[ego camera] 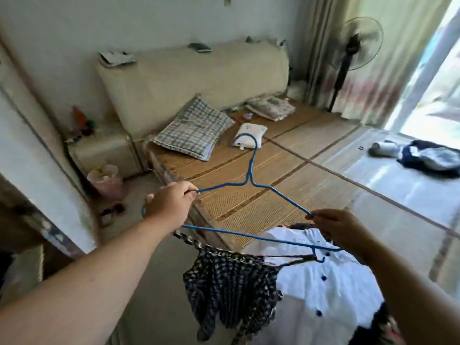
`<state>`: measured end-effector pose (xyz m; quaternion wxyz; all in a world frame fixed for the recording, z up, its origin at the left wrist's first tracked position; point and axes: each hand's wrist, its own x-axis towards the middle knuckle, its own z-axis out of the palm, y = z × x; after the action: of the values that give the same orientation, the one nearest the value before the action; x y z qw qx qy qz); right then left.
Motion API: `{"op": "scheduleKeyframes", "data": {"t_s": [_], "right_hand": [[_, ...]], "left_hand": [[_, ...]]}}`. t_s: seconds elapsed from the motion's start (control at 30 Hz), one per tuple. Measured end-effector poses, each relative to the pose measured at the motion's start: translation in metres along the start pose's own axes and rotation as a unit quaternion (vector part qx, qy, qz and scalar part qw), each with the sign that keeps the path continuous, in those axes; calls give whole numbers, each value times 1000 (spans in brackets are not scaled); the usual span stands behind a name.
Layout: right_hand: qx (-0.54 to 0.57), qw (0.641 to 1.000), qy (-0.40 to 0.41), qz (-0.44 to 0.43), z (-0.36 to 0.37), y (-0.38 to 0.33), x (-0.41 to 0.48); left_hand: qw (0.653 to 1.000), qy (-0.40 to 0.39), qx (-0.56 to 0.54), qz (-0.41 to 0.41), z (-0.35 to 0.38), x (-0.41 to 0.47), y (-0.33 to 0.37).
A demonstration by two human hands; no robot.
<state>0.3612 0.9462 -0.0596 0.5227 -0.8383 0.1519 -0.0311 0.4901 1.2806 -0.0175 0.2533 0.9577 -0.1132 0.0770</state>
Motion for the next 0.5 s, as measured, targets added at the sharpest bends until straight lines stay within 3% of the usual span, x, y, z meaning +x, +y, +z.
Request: {"op": "scheduleKeyframes", "data": {"t_s": [0.3,0.4,0.5], "right_hand": [[85,977,165,104,-113,101,-36],[99,966,182,152,-133,135,-11],[53,962,167,208,-139,178,26]], "left_hand": [[985,-139,-12,98,141,30,139],[981,-171,7,94,187,55,169],[974,-220,36,37,236,76,182]]}}
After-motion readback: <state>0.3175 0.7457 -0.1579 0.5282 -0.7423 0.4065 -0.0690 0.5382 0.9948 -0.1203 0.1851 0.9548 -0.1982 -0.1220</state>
